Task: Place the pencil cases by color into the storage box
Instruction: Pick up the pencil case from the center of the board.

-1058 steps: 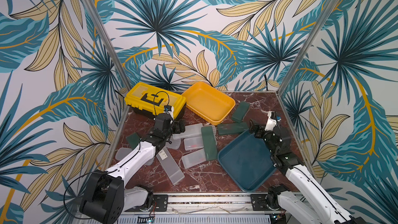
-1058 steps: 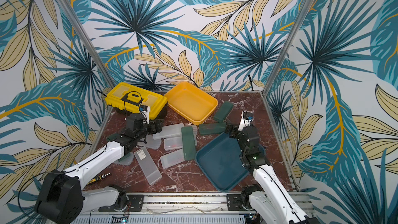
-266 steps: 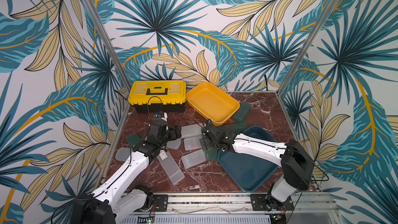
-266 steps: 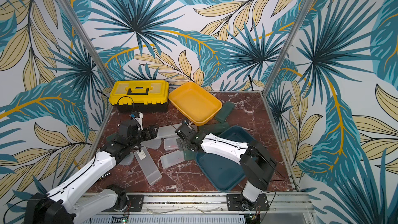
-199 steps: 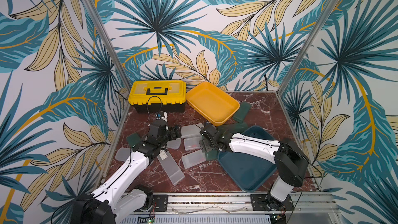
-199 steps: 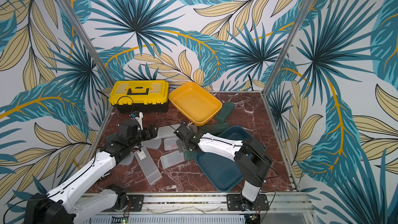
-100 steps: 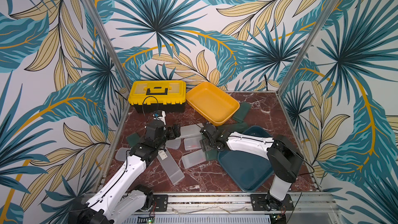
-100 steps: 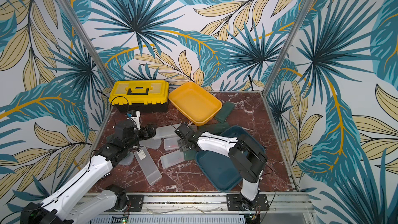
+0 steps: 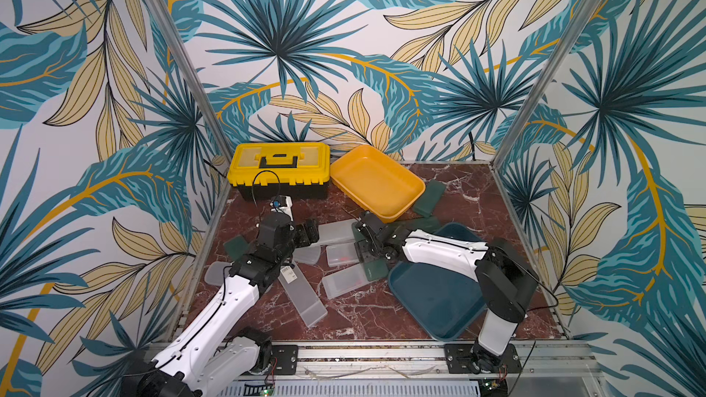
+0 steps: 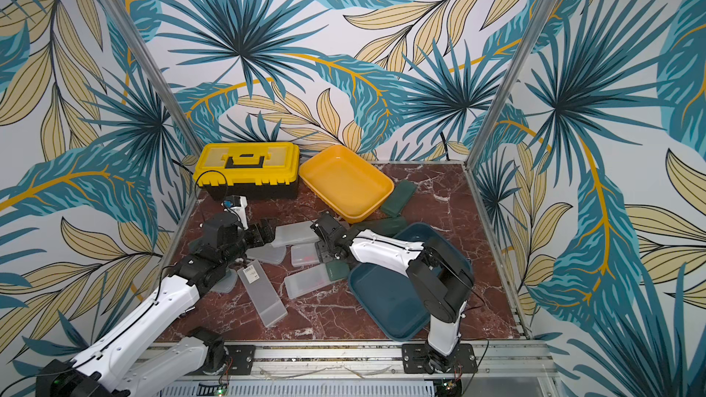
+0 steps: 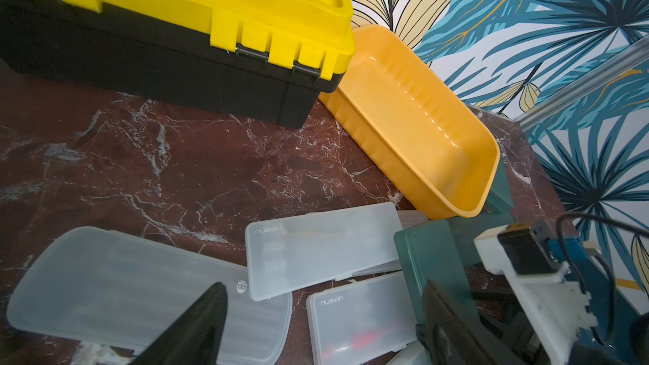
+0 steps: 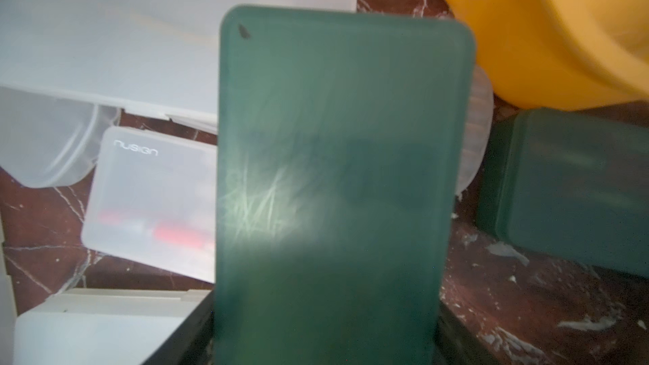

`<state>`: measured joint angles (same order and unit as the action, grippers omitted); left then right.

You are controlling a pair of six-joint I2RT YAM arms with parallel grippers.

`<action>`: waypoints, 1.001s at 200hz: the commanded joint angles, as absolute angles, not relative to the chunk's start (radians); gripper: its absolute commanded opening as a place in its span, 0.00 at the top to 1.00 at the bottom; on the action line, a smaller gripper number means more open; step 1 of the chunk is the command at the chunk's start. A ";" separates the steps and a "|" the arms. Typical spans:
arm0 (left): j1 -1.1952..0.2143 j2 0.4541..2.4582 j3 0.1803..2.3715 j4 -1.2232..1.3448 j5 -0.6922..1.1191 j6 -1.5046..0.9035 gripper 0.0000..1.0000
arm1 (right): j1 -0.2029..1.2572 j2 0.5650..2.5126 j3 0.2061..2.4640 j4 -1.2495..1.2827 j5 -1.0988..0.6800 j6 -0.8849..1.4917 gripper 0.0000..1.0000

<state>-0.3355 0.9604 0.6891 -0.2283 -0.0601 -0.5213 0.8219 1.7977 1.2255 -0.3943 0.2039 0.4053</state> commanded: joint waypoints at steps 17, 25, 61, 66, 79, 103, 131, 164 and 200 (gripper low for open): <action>-0.329 0.953 0.721 -0.221 -0.089 -0.505 0.13 | 0.774 1.670 1.278 -0.409 0.159 0.373 0.37; -0.329 0.956 0.722 -0.222 -0.088 -0.501 0.13 | 0.767 1.641 1.282 -0.429 0.164 0.365 0.38; -0.333 0.982 0.735 -0.222 -0.065 -0.494 0.13 | 0.743 1.464 1.215 -0.545 0.248 0.330 0.38; -0.337 0.988 0.738 -0.222 -0.064 -0.493 0.13 | 0.741 1.436 1.194 -0.560 0.263 0.330 0.38; -0.361 1.009 0.748 -0.222 -0.080 -0.478 0.13 | 0.737 1.367 1.140 -0.599 0.301 0.331 0.38; -0.469 1.072 0.785 -0.223 -0.148 -0.427 0.13 | 0.734 1.251 1.035 -0.644 0.349 0.360 0.38; -0.605 1.159 0.831 -0.220 -0.156 -0.366 0.13 | 0.723 1.123 0.944 -0.683 0.405 0.417 0.38; -0.767 1.215 0.854 -0.204 -0.100 -0.238 0.13 | 0.670 0.995 0.882 -0.714 0.443 0.446 0.38; -0.852 1.249 0.859 -0.204 0.076 -0.165 0.13 | 0.570 0.937 0.853 -0.746 0.426 0.438 0.37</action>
